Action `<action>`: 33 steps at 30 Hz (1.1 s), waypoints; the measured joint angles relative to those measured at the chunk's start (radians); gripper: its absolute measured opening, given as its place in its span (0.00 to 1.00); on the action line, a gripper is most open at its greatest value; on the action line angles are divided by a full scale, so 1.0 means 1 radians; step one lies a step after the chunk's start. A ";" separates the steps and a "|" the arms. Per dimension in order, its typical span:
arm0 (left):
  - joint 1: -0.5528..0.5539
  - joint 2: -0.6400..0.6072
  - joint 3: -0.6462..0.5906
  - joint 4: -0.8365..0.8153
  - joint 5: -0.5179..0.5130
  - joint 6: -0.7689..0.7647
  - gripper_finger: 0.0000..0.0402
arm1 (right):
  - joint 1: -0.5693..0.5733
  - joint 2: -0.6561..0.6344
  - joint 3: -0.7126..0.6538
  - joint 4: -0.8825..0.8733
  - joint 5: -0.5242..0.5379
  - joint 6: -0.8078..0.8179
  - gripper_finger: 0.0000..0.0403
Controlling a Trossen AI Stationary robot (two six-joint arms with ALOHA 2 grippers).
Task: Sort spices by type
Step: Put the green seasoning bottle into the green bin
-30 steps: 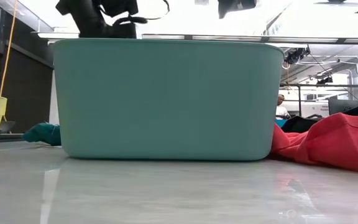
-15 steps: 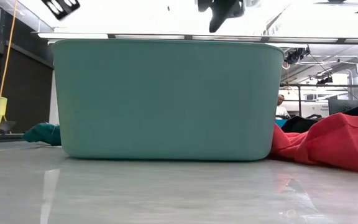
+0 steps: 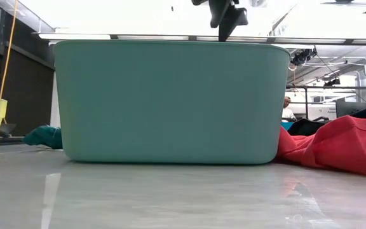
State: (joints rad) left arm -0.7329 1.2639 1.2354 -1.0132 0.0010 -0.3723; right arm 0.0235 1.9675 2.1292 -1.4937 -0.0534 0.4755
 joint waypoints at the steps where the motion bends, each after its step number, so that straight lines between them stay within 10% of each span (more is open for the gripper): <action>1: -0.014 0.025 0.010 -0.006 -0.010 0.024 0.70 | -0.004 0.000 0.000 0.000 0.000 -0.007 0.53; 11: -0.054 0.145 0.018 0.070 -0.150 0.169 0.71 | -0.042 0.000 0.000 -0.013 -0.003 -0.071 0.53; 33: -0.061 0.385 0.016 0.180 -0.062 -0.089 0.71 | -0.043 0.000 0.000 -0.077 -0.010 -0.145 0.53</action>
State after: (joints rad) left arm -0.7943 1.6490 1.2518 -0.8335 -0.0610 -0.4609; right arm -0.0193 1.9675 2.1292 -1.5711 -0.0635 0.3304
